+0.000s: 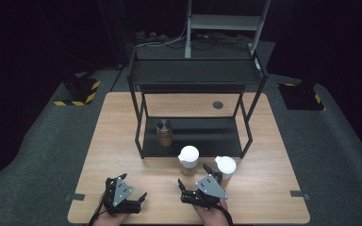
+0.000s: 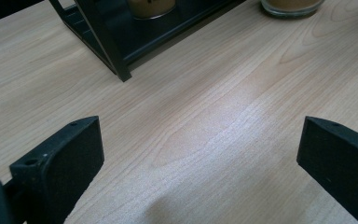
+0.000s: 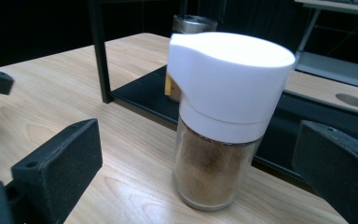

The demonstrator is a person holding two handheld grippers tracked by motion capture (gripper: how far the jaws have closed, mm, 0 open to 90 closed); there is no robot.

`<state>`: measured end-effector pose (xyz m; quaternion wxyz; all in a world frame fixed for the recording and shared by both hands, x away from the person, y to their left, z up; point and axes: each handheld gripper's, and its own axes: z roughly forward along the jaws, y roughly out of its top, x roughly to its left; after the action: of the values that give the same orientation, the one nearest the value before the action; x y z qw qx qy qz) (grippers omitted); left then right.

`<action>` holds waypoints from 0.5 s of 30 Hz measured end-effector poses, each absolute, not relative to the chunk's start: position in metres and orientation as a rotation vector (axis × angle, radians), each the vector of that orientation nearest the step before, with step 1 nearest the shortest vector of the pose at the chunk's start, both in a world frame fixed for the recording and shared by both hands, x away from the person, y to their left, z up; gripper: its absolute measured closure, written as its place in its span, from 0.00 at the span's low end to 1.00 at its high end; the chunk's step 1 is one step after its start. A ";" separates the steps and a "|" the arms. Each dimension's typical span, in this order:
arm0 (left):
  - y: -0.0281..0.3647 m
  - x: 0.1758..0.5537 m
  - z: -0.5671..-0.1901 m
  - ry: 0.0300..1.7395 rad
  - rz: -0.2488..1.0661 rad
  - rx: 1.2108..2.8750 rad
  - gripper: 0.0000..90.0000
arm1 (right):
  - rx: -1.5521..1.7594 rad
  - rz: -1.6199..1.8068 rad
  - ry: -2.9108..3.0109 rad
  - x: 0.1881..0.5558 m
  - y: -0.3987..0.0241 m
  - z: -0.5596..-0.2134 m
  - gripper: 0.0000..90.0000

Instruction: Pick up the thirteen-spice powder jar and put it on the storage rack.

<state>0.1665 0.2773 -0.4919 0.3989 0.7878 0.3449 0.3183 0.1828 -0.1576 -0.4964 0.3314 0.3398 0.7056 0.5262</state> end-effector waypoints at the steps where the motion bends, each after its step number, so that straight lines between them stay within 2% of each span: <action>1: 0.277 0.166 -0.492 0.872 0.806 1.994 0.01 | 0.889 1.374 1.845 0.184 -0.157 -0.497 0.04; 15: 0.277 0.166 -0.492 0.862 0.808 1.996 0.01 | 0.924 1.304 1.797 0.191 -0.130 -0.503 0.11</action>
<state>0.1658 0.2775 -0.4924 0.3996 0.7889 0.3405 0.3194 0.1908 -0.1304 -0.5033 0.3601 0.3585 0.6971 0.5058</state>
